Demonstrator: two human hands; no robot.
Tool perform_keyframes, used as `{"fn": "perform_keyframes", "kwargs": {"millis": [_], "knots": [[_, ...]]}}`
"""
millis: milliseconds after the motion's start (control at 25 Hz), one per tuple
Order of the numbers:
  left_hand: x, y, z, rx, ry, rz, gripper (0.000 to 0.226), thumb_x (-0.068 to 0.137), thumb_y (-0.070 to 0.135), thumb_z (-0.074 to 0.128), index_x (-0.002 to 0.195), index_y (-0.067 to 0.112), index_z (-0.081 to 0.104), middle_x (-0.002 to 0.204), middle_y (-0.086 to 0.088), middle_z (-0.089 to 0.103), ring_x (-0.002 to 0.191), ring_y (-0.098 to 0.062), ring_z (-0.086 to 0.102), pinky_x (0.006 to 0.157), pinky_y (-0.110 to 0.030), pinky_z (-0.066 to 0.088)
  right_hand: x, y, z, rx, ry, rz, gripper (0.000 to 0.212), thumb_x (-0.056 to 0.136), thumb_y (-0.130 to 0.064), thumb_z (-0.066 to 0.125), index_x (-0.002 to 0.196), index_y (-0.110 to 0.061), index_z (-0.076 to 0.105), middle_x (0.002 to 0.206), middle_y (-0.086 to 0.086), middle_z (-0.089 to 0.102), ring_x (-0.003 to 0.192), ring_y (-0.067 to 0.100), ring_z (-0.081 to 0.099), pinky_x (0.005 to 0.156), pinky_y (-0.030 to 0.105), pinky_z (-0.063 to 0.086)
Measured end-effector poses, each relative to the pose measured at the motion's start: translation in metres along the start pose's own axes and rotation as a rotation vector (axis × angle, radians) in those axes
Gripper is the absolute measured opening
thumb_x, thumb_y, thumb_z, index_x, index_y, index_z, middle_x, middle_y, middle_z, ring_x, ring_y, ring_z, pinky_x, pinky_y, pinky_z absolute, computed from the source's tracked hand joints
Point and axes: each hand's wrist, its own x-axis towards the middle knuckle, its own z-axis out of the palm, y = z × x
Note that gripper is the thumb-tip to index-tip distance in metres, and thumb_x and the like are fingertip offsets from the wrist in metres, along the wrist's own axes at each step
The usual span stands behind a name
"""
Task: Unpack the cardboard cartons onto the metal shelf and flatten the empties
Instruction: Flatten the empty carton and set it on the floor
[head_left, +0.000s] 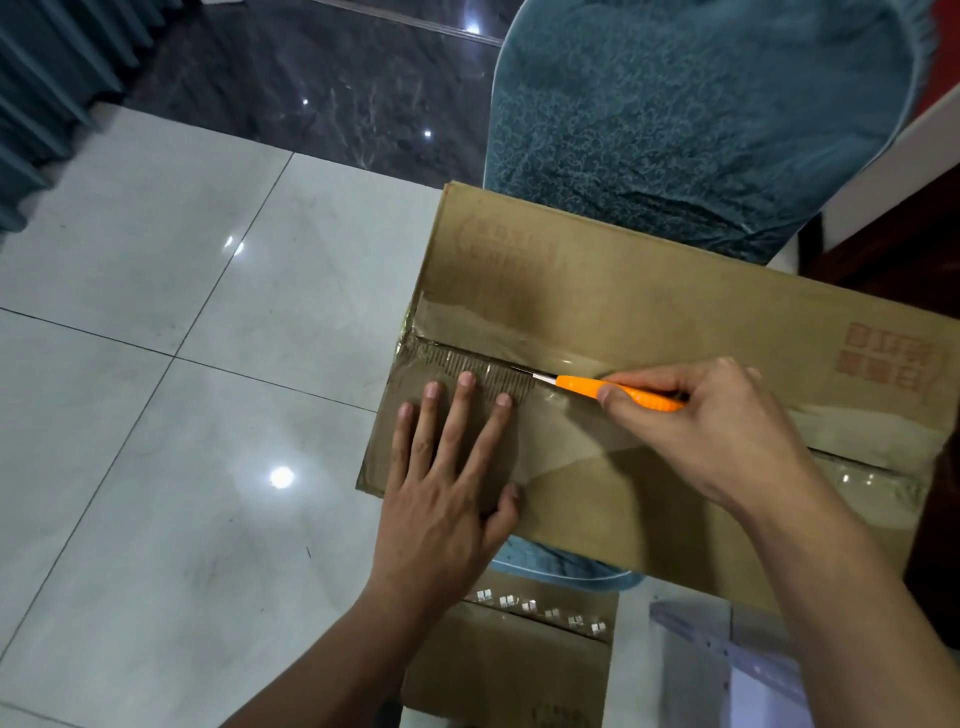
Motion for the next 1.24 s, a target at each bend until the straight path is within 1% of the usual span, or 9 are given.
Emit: {"fn": "perform_keyframes", "kwargs": {"millis": [80,240,400,520,560,640,760,1040,1240], "knots": [[0.000,0.000,0.000,-0.006,-0.004,0.001,0.077,0.095,0.048,0.053,0.160,0.024,0.020,0.169,-0.007,0.005,0.155,-0.031,0.000,0.123,-0.056,0.012,-0.005,0.008,-0.010,-0.012,-0.002,0.020,0.017,0.077,-0.059,0.066,0.090,-0.053,0.075,0.057,-0.010,0.063,0.056,0.014,0.057,0.056,0.031,0.043],[0.002,-0.001,0.000,0.013,-0.020,-0.009,0.076,0.096,0.051,0.049,0.160,0.023,0.018,0.169,-0.008,0.002,0.155,-0.031,-0.002,0.123,-0.057,0.011,-0.017,0.038,-0.042,-0.096,0.039,0.114,0.009,0.074,-0.059,0.068,0.081,-0.056,0.074,0.060,-0.013,0.067,0.061,0.017,0.062,0.057,0.034,0.047],[0.004,0.008,0.003,0.004,0.003,0.009,0.076,0.094,0.047,0.049,0.159,0.019,0.023,0.168,-0.011,0.005,0.155,-0.034,-0.001,0.122,-0.060,0.012,-0.041,0.070,-0.070,-0.125,0.083,0.209,0.018,0.074,-0.060,0.068,0.089,-0.053,0.076,0.057,-0.018,0.062,0.063,0.017,0.061,0.055,0.030,0.041],[0.009,0.024,0.001,-0.022,0.043,-0.048,0.076,0.090,0.039,0.051,0.157,0.011,0.029,0.167,-0.016,0.011,0.155,-0.034,0.002,0.122,-0.060,0.013,-0.047,0.081,-0.066,-0.095,0.125,0.219,0.024,0.074,-0.058,0.068,0.096,-0.051,0.077,0.063,-0.015,0.066,0.072,0.020,0.066,0.062,0.030,0.047],[0.012,0.035,0.001,-0.033,0.046,-0.029,0.076,0.090,0.036,0.052,0.157,0.010,0.028,0.167,-0.015,0.011,0.155,-0.033,0.003,0.122,-0.060,0.014,-0.048,0.083,-0.064,-0.076,0.143,0.217,0.026,0.074,-0.058,0.068,0.097,-0.049,0.077,0.068,-0.015,0.069,0.076,0.019,0.068,0.066,0.032,0.051],[0.019,0.066,0.004,-0.044,0.018,0.112,0.076,0.092,0.033,0.052,0.158,0.012,0.024,0.167,-0.014,0.008,0.155,-0.032,0.002,0.122,-0.058,0.017,-0.048,0.087,-0.062,-0.051,0.166,0.213,0.027,0.074,-0.059,0.068,0.097,-0.048,0.077,0.080,-0.015,0.073,0.083,0.017,0.069,0.074,0.036,0.057],[0.027,0.106,0.020,-0.048,-0.040,0.299,0.076,0.093,0.033,0.053,0.159,0.013,0.021,0.167,-0.013,0.008,0.155,-0.033,0.004,0.120,-0.058,0.021,-0.049,0.091,-0.063,-0.056,0.176,0.206,0.028,0.075,-0.060,0.066,0.099,-0.048,0.076,0.088,-0.015,0.075,0.089,0.015,0.068,0.080,0.038,0.057],[0.024,0.112,0.032,0.010,-0.075,0.261,0.076,0.094,0.037,0.050,0.160,0.014,0.019,0.168,-0.012,0.008,0.155,-0.033,0.004,0.120,-0.059,0.019,-0.055,0.104,-0.072,-0.130,0.167,0.197,0.030,0.079,-0.058,0.065,0.103,-0.045,0.076,0.091,-0.011,0.075,0.089,0.017,0.067,0.080,0.036,0.055],[0.022,0.113,0.033,0.002,-0.053,0.257,0.074,0.094,0.038,0.048,0.159,0.014,0.021,0.168,-0.011,0.010,0.155,-0.032,0.006,0.120,-0.059,0.019,-0.074,0.126,-0.090,-0.139,0.222,0.265,0.029,0.079,-0.060,0.066,0.102,-0.046,0.076,0.091,-0.010,0.076,0.090,0.022,0.069,0.079,0.041,0.057]]}}
